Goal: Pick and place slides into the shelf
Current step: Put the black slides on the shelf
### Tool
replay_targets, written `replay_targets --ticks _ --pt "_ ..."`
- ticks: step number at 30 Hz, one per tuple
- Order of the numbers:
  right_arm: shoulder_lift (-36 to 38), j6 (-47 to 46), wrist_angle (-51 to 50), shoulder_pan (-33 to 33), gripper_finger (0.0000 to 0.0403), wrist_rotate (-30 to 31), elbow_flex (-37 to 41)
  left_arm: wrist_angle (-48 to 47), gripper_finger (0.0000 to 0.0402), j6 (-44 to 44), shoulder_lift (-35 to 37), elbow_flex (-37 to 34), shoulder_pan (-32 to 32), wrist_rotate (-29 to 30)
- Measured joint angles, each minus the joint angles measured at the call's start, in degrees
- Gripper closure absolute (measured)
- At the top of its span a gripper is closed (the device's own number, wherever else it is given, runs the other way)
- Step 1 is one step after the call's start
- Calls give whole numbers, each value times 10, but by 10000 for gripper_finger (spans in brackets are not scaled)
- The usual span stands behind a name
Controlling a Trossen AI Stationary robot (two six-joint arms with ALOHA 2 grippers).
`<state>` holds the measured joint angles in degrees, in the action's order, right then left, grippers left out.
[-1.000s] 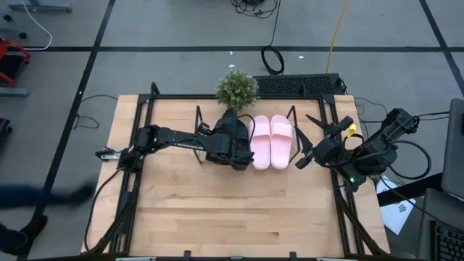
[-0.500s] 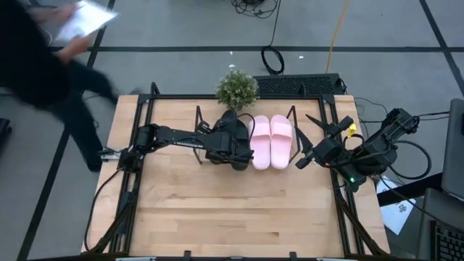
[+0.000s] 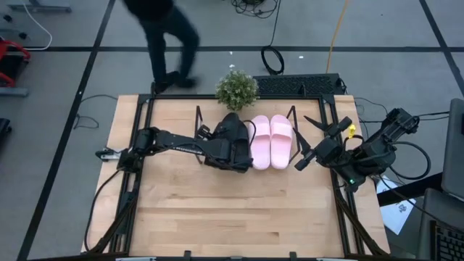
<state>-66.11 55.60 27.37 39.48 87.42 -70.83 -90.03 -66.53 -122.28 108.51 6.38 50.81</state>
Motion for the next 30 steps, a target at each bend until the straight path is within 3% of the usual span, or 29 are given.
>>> replay_targets --ticks 11,17,24,30 --pt "0 5 0 0 211 -126 0 0 401 -16 0 0 82 45" --pt "-2 -29 -24 0 211 -127 0 0 401 -10 0 4 154 80" --pt "-3 -155 -116 -9 211 -126 2 0 401 -8 0 32 201 82" --pt "-3 -187 -144 -18 211 -124 67 0 402 3 0 42 214 93"
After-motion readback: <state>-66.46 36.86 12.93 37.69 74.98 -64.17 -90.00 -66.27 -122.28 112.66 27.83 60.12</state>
